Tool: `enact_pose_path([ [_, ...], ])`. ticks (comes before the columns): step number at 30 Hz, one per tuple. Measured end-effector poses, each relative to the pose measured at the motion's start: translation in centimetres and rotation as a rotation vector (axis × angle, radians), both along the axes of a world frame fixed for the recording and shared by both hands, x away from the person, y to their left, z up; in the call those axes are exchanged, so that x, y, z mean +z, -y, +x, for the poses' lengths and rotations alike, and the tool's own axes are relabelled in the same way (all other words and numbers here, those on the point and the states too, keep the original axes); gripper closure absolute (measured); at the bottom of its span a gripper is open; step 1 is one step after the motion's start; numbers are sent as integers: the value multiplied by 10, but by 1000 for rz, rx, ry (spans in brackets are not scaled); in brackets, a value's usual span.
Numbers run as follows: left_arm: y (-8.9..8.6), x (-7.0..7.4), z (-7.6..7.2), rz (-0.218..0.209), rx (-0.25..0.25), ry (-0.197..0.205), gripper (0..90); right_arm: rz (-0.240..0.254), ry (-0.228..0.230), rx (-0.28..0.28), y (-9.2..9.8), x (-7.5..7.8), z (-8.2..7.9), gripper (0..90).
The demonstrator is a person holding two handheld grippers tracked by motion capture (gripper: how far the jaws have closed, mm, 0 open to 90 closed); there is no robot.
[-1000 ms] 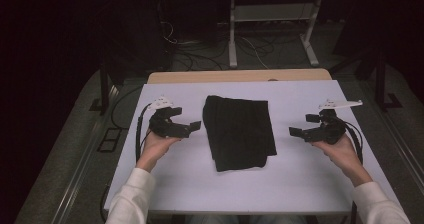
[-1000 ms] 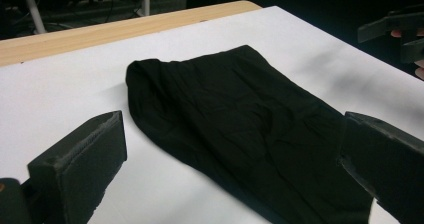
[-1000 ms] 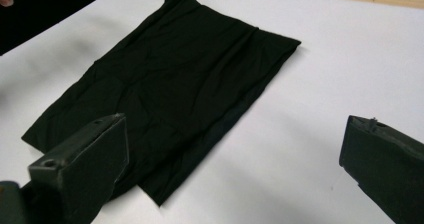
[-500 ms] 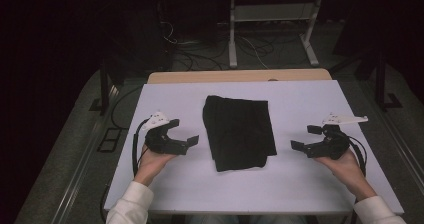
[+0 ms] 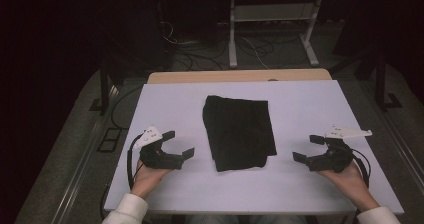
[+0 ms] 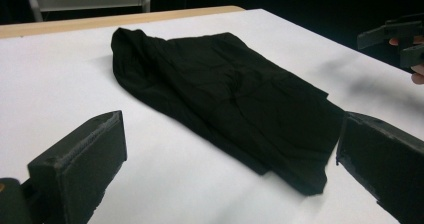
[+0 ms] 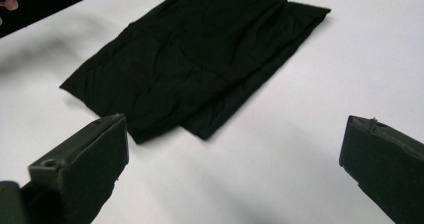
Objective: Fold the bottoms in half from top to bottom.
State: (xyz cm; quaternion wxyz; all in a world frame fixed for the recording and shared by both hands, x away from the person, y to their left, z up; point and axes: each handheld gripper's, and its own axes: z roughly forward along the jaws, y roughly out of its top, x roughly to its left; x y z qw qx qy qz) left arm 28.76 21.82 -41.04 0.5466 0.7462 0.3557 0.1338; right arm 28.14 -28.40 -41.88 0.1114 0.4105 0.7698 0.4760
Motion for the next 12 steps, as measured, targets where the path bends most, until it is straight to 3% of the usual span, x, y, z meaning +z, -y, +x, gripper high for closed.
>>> enact_pose_path([
  [6,-2,-5,-9,7,-9,8,0,-13,-3,4,4,-7,-10,0],
  [12,0,-13,-9,36,-25,-8,0,-37,-10,8,5,-14,-12,0],
])
